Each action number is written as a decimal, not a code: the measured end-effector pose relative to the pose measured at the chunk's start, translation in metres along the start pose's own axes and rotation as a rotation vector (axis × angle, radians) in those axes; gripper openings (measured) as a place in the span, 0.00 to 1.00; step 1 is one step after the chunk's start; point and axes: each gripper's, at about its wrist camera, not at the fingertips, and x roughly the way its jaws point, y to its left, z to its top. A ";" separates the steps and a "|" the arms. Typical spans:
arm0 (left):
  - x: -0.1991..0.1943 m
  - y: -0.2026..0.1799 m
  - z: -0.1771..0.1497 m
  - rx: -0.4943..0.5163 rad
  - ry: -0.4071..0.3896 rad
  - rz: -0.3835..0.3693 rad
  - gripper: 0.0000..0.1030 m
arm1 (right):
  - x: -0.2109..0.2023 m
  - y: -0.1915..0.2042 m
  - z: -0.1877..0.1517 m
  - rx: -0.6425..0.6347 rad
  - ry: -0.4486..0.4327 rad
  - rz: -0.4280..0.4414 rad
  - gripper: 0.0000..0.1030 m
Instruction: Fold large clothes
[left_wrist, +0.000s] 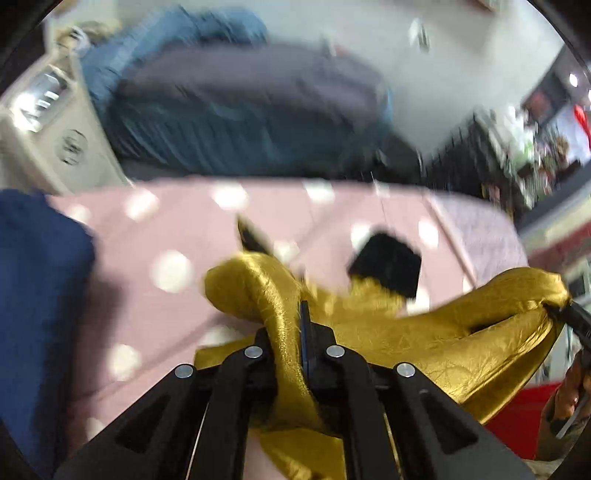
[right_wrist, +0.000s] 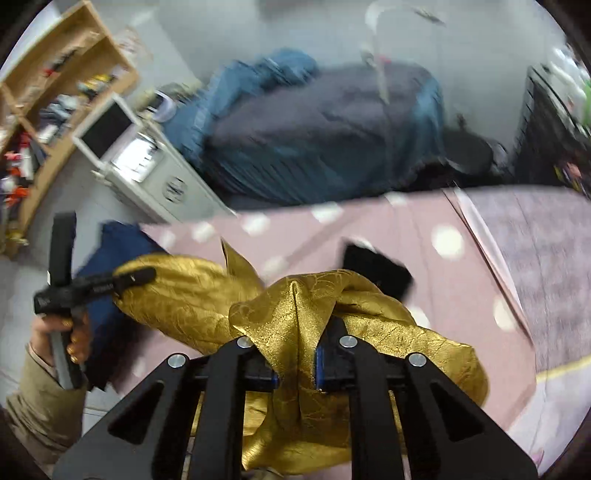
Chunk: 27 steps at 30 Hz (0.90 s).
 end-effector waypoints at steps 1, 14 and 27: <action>-0.027 -0.002 0.004 0.006 -0.050 0.023 0.05 | -0.018 0.024 0.011 -0.047 -0.059 0.023 0.12; -0.013 -0.168 -0.043 0.310 0.118 -0.299 0.20 | -0.102 -0.088 0.015 0.257 -0.190 -0.175 0.12; 0.131 -0.172 -0.046 0.285 0.303 -0.118 0.89 | -0.071 -0.231 -0.149 0.866 0.114 -0.553 0.64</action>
